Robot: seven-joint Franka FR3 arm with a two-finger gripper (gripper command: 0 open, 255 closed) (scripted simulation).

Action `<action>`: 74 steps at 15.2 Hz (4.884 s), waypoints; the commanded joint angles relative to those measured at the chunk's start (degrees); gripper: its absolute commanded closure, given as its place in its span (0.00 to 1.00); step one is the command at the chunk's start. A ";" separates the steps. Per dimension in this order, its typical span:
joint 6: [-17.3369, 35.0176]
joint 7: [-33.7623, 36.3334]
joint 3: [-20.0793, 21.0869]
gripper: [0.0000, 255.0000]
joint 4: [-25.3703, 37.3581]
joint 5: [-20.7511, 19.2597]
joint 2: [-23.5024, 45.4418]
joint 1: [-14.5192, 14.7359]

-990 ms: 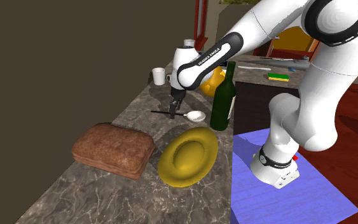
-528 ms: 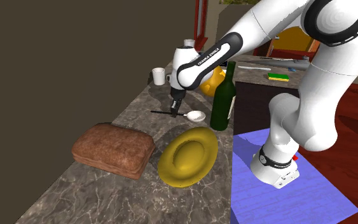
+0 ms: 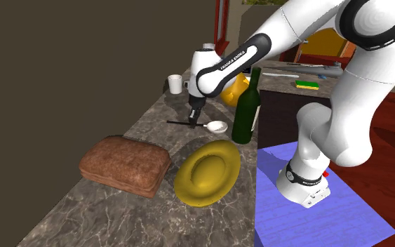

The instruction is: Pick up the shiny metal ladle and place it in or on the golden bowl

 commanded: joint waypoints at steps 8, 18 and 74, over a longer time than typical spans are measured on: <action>-7.04 3.40 0.96 1.00 2.94 -3.94 -4.77 -0.80; -15.03 5.87 2.25 1.00 7.44 -6.32 -8.75 -1.35; -11.96 42.06 31.29 1.00 -11.30 -3.58 -25.38 7.72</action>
